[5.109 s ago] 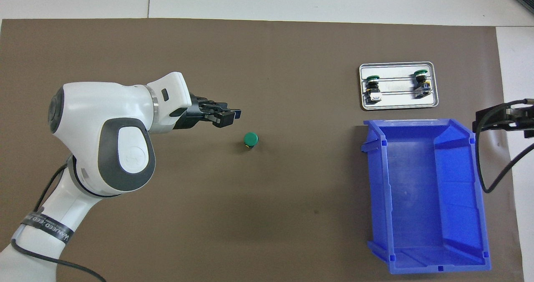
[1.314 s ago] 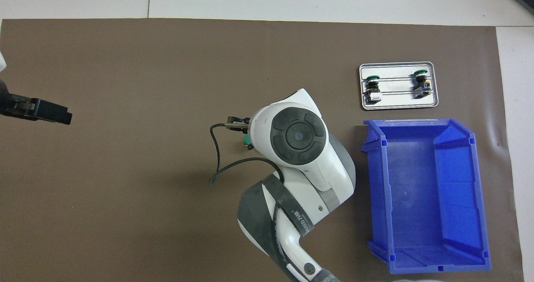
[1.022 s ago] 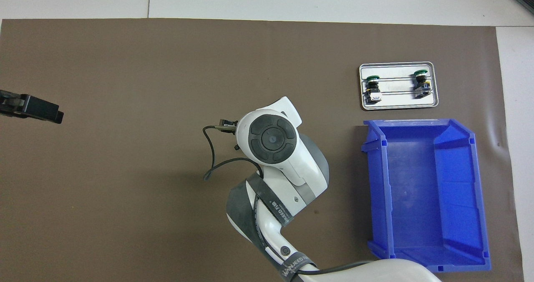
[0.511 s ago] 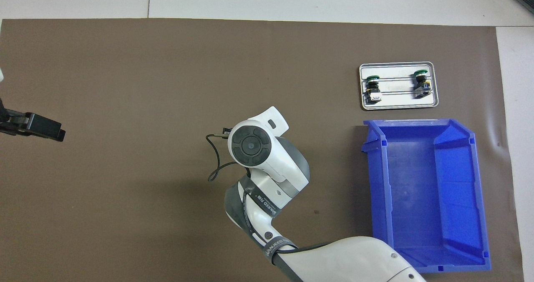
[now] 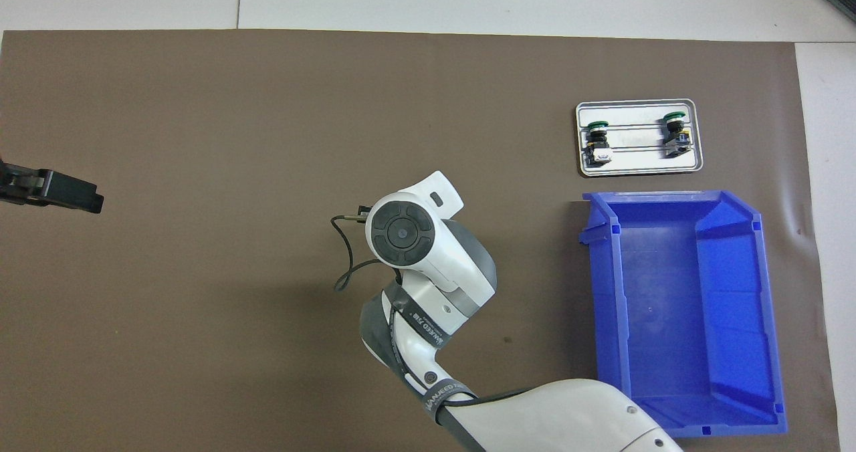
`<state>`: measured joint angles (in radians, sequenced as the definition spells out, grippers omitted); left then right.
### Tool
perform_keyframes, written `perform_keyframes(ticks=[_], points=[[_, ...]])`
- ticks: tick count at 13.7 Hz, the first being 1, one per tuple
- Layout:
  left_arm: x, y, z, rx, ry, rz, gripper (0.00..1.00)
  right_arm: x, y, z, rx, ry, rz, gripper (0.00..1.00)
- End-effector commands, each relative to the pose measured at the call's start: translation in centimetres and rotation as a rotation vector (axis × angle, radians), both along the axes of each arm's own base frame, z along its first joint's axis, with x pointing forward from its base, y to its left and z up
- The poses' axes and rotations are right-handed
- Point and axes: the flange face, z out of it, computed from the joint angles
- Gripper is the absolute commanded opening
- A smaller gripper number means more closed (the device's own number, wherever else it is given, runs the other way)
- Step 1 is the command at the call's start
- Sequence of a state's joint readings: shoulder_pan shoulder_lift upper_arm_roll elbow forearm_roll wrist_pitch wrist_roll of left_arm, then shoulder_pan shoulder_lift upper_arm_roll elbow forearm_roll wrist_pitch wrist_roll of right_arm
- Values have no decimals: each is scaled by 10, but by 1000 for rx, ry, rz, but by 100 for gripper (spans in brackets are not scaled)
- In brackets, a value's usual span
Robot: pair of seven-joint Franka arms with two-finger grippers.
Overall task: Place and press button with both arms
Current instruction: 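Grasp and lift the green-capped item with the right gripper, then carry the item into the blue bin and open the right gripper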
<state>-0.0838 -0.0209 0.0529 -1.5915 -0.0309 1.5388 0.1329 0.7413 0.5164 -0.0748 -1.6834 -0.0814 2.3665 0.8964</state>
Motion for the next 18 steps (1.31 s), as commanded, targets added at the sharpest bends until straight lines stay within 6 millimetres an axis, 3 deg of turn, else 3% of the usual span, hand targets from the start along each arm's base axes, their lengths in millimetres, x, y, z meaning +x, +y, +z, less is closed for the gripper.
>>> perform_keyframes(ticks=[1,2,3,4,5,8,10,13,18], points=[[0,1,6,13,-59,32,100,-7,-1,5,-15,6,3,94],[1,0,6,13,-62,32,100,-8,-1,4,-18,9,6,83],[0,0,5,13,-57,33,100,-8,0,4,-18,8,8,59],[0,2,5,13,-56,36,100,-7,-1,5,-16,6,8,24],[-1,3,6,13,-54,41,100,-7,0,6,-11,8,4,0],[-4,4,8,13,-51,41,100,-5,-3,13,-16,17,6,0],[-4,5,8,13,-51,42,100,4,-16,34,-11,10,8,0],[-5,3,8,13,-50,38,100,24,-67,89,-30,20,12,0],[-5,3,8,13,-50,38,100,48,-177,175,-54,20,53,0]])
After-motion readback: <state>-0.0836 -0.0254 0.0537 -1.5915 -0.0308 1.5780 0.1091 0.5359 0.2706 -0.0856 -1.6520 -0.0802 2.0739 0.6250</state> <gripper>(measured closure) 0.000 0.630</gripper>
